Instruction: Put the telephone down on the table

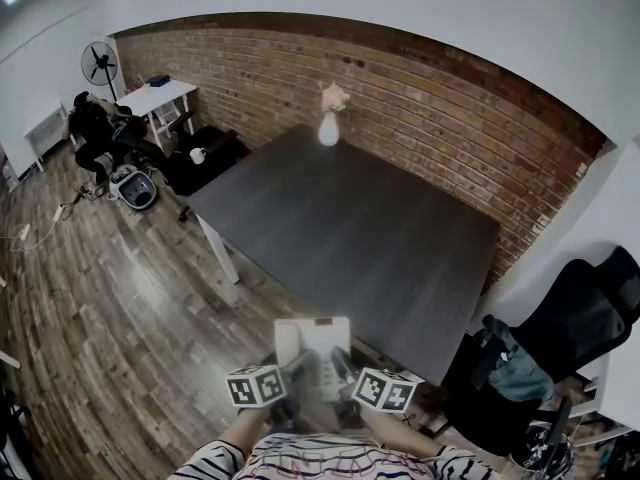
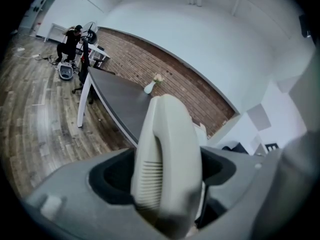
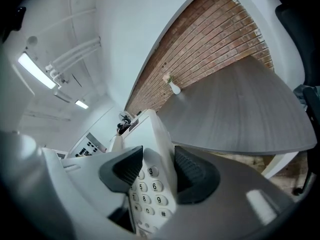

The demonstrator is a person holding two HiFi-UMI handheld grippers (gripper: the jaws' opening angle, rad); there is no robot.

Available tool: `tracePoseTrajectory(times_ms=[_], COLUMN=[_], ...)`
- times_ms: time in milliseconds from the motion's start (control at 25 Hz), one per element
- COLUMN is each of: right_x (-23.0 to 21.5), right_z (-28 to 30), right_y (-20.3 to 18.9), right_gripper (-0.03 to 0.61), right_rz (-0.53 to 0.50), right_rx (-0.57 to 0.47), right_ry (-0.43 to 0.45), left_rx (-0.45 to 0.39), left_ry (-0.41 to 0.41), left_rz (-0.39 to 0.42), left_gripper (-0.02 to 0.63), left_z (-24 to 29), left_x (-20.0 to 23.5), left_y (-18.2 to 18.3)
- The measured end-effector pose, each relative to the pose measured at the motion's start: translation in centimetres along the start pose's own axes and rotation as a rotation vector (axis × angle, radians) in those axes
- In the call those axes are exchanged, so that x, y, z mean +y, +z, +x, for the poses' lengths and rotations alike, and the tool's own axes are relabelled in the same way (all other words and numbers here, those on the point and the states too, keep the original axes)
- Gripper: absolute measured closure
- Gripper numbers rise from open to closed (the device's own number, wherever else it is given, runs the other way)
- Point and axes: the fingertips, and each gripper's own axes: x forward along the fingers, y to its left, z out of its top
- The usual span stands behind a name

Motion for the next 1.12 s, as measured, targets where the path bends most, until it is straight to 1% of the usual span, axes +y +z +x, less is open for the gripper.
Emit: tracePoseTrajectory(times_ms=[320,480,640,880,1120], right_x=[4.0,6.3,7.5,7.3,6.8], right_z=[8.8,12.7,15.7,19.1,22.4], right_y=[1.7,2.4,2.5,3.7,6.8], right_gripper=[0.385,0.385,0.383,0.383,0.385], right_rz=[0.019,0.026,0.042,0.044,0.069], right_rx=[-0.033,-0.049,-0.057,-0.043,-0.031], right_ry=[-0.023,-0.017,-0.025,-0.034,-0.012], left_rx=[0.018,0.02,0.033,0.034,0.024], left_ry=[-0.033,-0.045,-0.051,-0.056,-0.051], left_rz=[0.021,0.029,0.032,0.01,0.003], left_gripper=[0.239,0.239,0.239,0.238,0.238], left_z=[0.9,1.0,1.3,3.1,5.8], left_x=[6.3,9.2,11.6,13.6,14.8], left_y=[8.0,11.4,13.8,16.0,19.2])
